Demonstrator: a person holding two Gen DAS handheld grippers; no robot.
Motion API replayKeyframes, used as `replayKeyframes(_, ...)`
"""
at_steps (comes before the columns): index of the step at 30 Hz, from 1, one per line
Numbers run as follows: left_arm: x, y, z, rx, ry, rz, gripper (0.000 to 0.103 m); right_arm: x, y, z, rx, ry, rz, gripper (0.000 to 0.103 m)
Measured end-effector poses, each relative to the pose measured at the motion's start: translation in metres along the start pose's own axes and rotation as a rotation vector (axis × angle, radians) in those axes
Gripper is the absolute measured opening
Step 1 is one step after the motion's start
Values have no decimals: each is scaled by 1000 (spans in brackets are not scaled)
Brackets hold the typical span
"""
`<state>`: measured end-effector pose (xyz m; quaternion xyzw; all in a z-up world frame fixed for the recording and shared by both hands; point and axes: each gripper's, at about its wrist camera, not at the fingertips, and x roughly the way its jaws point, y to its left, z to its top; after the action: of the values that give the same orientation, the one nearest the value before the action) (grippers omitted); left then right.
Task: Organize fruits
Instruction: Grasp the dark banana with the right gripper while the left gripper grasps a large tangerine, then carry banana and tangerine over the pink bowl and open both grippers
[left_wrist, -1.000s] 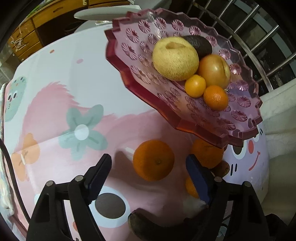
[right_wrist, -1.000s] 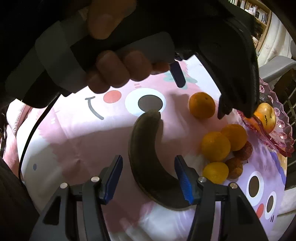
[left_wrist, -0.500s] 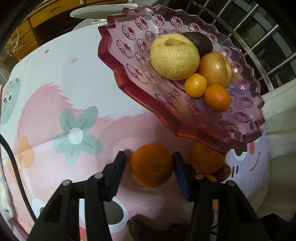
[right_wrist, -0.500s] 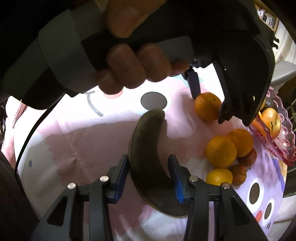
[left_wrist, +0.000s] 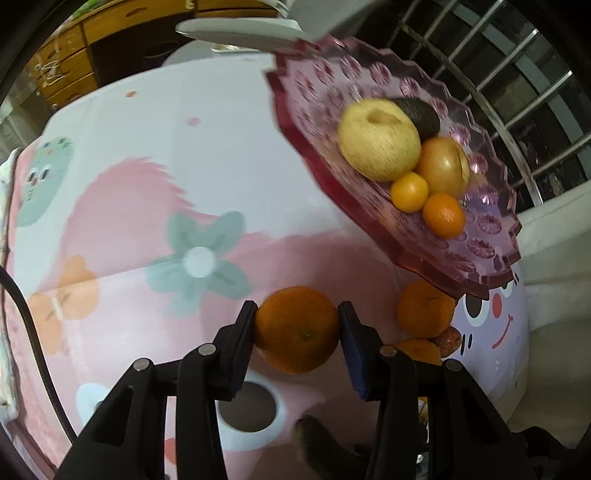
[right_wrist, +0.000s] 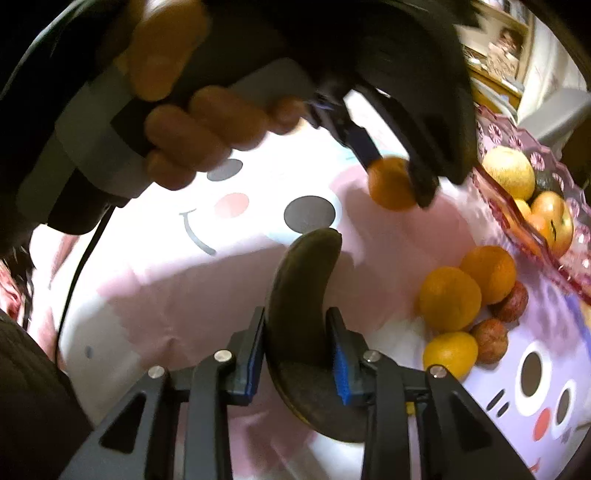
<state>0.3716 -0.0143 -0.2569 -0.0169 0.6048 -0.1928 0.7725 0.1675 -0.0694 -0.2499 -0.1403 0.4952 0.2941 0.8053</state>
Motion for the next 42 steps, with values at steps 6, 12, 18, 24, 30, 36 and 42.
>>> replayKeyframes(6,-36,20,-10,-58,-58,27,43,-12,-7,-4,107,-32,70,31)
replayKeyframes(12,-75,27,-16,-92,-91,53,43,-38,-23,7,183,-71,100,30)
replayKeyframes(18,-119,9,-13,-73,-170,55,43,-78,-28,21,218,-151,112,30)
replayKeyframes(24,-139,-15,-2,-48,-253,71,43,-122,-42,37,207,-279,41,30)
replayKeyframes(30,-136,-34,12,-65,-282,69,43,-145,-83,44,266,-354,-52,30)
replayKeyframes(36,-114,-60,28,-64,-277,72,43,-144,-135,49,332,-369,-106,30)
replayKeyframes(42,-86,-77,41,-79,-248,64,43,-131,-185,58,415,-357,-121,30)
